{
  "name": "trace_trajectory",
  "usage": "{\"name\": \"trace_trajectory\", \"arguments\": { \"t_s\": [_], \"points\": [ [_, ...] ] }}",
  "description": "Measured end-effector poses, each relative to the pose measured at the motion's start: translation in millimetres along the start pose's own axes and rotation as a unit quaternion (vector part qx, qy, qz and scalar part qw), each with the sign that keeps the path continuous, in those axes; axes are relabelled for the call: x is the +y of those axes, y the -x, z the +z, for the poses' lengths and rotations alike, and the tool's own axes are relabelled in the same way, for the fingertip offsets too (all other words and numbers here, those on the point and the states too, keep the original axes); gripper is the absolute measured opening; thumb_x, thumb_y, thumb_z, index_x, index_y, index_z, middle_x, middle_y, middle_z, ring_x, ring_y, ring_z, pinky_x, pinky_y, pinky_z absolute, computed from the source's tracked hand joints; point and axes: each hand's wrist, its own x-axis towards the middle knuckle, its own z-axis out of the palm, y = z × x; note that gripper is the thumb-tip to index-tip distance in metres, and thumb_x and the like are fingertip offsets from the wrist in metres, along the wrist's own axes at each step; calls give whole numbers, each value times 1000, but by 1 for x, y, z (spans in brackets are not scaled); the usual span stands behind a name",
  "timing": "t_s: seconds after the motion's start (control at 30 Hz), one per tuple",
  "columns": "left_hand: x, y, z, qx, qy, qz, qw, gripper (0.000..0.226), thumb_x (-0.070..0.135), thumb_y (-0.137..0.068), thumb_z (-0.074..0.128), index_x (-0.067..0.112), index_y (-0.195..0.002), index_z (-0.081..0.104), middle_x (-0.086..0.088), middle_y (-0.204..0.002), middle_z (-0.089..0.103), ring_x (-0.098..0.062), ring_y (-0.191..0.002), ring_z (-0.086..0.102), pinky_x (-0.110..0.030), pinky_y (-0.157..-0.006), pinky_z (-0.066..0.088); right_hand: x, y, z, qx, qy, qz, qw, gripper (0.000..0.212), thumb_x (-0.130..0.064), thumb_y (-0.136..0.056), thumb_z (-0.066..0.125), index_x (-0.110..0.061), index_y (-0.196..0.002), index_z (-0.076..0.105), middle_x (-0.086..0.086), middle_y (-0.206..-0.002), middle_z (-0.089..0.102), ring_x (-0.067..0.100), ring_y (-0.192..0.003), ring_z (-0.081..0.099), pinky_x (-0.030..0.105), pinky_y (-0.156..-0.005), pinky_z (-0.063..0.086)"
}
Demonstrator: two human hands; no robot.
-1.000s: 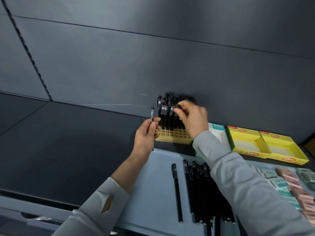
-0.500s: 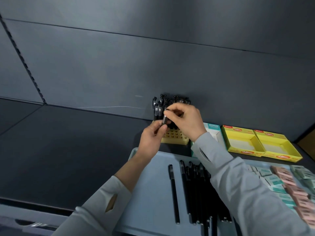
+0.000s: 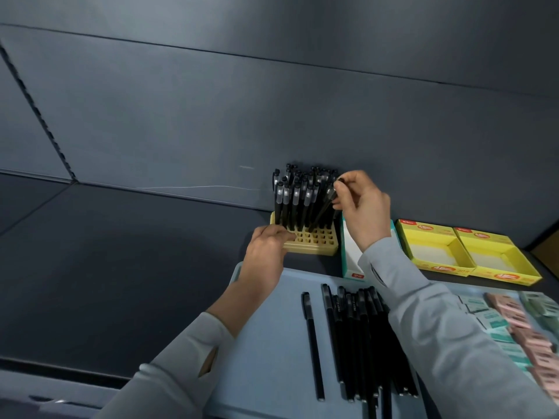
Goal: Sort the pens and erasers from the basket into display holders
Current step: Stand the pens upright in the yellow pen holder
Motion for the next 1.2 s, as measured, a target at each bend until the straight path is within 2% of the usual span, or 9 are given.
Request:
{"name": "trace_trajectory", "arguments": {
  "t_s": [0.13,0.3,0.43,0.63,0.7,0.8,0.93,1.03,1.2],
  "points": [
    [-3,-1,-3,2,-1,2,1000,44,-12,-85,60,16,-118,68,2,-122,61,-16,-119,47,-10,-90,29,-4,0,4,-4,21,-6,1000,10,-25,-97,56,-15,-95,58,-8,-77,71,3,-63,68,37,-73,58],
    [-6,-2,-5,1,-2,21,1000,50,-20,-79,60,14,-114,70,1,-117,64,-16,-116,51,-8,-86,31,-4,3,9,-49,45,-7,998,9,-26,-96,57,-17,-94,58,-7,-77,71,5,-66,69,42,-75,59],
    [-11,-2,-9,-7,7,26,1000,42,-17,-82,60,12,-111,71,0,-117,65,-15,-116,51,4,-87,24,-8,4,14,-61,46,11,997,9,-25,-95,60,-17,-91,59,-5,-76,72,6,-64,70,42,-75,58],
    [-11,-6,-15,-37,1,29,999,42,-11,-86,58,16,-118,68,1,-124,61,-15,-121,49,-6,-91,24,-14,-2,9,-83,54,32,995,14,-28,-91,64,-17,-100,64,-2,-82,73,10,-67,71,40,-78,58],
    [-4,-1,-23,-69,-2,21,997,41,-4,-90,57,16,-125,63,1,-133,57,-16,-127,46,-14,-99,28,-15,1,-6,-102,82,24,991,22,-32,-90,65,-19,-108,64,-1,-88,74,14,-76,71,40,-85,56],
    [11,15,-33,-90,-13,-12,996,46,10,-94,58,17,-139,51,-2,-142,48,-21,-133,40,-29,-109,30,-15,14,-37,-120,113,19,986,18,-29,-88,65,-22,-104,66,-3,-90,74,16,-82,71,43,-86,54],
    [47,58,-37,-104,-46,-69,991,58,33,-95,56,10,-145,39,-13,-137,50,-32,-124,46,-38,-104,32,-16,51,-78,-179,149,52,971,14,-24,-88,64,-21,-101,69,0,-88,73,23,-78,69,44,-82,54],
    [85,97,-26,-108,-44,-77,990,76,46,-92,56,-3,-144,34,-25,-132,51,-40,-122,46,-43,-105,31,-13,88,-96,-217,224,62,948,17,-26,-89,65,-20,-104,69,2,-91,72,26,-89,66,36,-85,50],
    [121,128,9,-83,-117,-109,984,108,80,-76,32,-4,-145,29,-27,-131,47,-45,-117,46,-49,-100,38,4,139,-92,-268,289,71,916,26,-33,-90,63,-16,-109,65,10,-109,66,31,-102,60,35,-81,44]
  ]
}}
